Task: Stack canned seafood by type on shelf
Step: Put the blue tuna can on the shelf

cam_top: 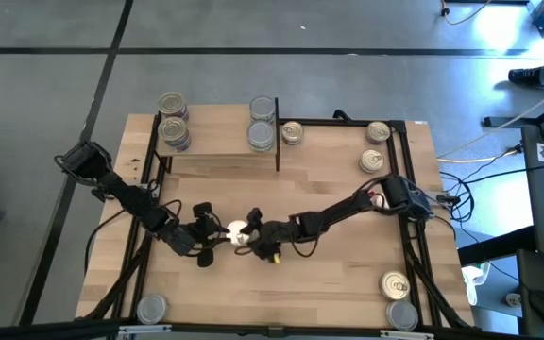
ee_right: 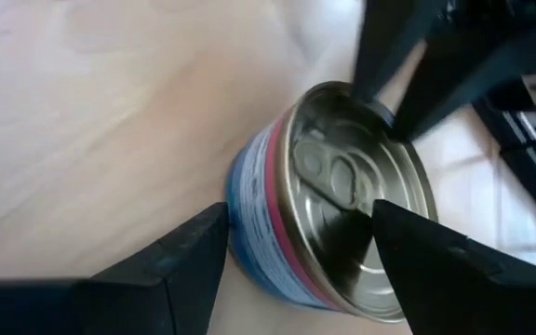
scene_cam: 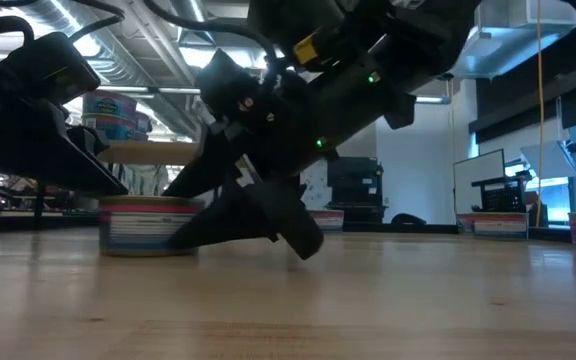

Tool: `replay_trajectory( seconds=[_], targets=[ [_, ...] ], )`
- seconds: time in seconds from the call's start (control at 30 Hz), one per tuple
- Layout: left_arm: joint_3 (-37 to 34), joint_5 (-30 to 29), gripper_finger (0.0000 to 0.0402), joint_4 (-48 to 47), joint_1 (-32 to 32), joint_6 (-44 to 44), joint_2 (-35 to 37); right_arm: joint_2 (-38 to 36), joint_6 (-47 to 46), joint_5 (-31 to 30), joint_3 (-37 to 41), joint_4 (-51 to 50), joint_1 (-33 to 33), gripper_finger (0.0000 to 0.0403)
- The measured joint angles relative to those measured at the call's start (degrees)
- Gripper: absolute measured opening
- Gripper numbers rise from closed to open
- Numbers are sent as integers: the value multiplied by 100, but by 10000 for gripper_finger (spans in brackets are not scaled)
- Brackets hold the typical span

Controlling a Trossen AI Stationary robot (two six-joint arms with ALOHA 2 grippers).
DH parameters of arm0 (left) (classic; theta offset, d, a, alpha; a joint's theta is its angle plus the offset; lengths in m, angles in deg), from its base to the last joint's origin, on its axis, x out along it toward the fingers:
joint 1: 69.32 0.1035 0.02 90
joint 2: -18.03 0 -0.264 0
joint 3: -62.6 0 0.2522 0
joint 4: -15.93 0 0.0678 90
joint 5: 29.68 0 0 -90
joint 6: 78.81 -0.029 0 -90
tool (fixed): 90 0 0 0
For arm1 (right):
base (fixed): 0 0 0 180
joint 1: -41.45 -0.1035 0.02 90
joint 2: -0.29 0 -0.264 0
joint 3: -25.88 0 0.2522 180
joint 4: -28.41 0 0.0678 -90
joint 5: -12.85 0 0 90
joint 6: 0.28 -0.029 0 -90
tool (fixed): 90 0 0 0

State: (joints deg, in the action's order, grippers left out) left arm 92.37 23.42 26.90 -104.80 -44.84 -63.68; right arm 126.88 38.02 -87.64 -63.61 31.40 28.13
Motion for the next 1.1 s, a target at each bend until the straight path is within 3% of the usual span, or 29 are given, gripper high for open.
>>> replay_trajectory(
  seconds=[0.2,0.37,0.6,0.73,0.87,1.1],
  targets=[
    [0,-4,117,-1,0,13,0,-7,-461,207,-2,64,2,264],
    [-2,8,117,190,0,-96,-4,-96,-908,-324,11,-36,-157,264],
    [262,103,117,316,71,-585,98,-752,-1039,-530,7,-699,-405,264],
    [459,108,117,58,278,-732,102,-1038,-1378,-470,7,-1170,-397,264],
    [569,328,117,-566,479,-650,103,-1093,-1407,-683,7,-1088,-384,264],
    [673,535,117,-673,560,-661,105,-1091,-1405,-616,6,-823,-393,264]
  ],
)
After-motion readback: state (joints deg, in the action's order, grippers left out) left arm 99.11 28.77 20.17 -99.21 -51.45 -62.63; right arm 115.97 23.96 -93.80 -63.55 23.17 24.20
